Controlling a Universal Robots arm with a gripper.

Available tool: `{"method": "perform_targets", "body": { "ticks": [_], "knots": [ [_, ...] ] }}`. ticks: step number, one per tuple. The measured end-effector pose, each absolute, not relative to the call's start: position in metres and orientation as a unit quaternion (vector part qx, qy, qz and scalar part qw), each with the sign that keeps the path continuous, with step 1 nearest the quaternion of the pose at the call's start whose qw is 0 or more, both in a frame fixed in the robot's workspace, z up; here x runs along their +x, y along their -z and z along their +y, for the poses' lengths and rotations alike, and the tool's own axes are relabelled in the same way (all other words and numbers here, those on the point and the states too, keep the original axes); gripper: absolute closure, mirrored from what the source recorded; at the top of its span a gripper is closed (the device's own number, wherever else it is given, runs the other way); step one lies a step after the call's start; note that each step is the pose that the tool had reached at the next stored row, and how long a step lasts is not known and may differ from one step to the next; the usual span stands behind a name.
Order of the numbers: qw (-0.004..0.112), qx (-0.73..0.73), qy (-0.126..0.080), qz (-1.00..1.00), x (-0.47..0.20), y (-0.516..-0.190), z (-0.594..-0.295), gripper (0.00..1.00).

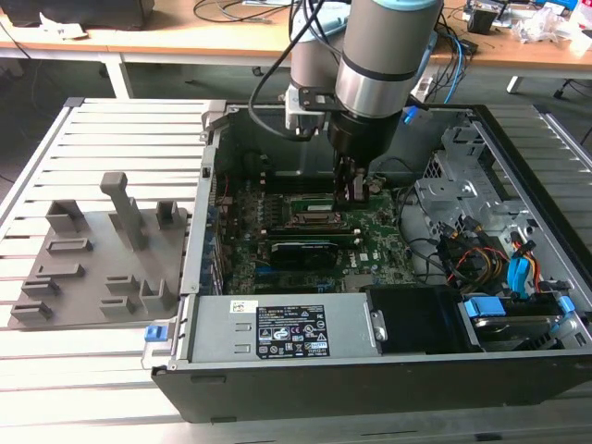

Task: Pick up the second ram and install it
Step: 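Insert the second ram into the second slot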

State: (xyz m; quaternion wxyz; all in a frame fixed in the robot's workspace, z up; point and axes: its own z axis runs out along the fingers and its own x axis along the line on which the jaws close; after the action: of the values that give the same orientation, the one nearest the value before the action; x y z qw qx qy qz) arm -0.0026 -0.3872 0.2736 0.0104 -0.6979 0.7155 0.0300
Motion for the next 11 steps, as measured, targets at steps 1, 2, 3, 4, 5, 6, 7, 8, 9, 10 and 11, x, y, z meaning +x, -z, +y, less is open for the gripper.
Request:
{"method": "perform_targets", "body": {
  "ticks": [1,2,3,4,5,6,7,8,9,10,11],
  "knots": [
    [0.01,-0.698,-0.03,0.715,-0.003,-0.272,-0.387,0.86],
    [0.01,-0.698,-0.03,0.715,-0.003,-0.27,-0.387,0.86],
    [0.01,-0.698,-0.03,0.715,-0.003,-0.267,-0.387,0.86],
    [0.01,-0.698,-0.03,0.715,-0.003,-0.265,-0.387,0.86],
    [0.01,-0.698,-0.03,0.715,-0.004,-0.264,-0.386,0.86],
    [0.01,-0.698,-0.03,0.715,-0.005,-0.263,-0.385,0.86],
    [0.01,-0.698,-0.03,0.715,-0.006,-0.261,-0.383,0.86],
    [0.01,-0.698,-0.03,0.715,-0.007,-0.259,-0.382,0.86],
    [0.01,-0.698,-0.03,0.715,-0.009,-0.257,-0.381,0.86],
    [0.01,-0.698,-0.03,0.715,-0.013,-0.255,-0.381,0.86],
    [0.01,-0.698,-0.03,0.715,-0.019,-0.253,-0.381,0.86]
  ]
}}
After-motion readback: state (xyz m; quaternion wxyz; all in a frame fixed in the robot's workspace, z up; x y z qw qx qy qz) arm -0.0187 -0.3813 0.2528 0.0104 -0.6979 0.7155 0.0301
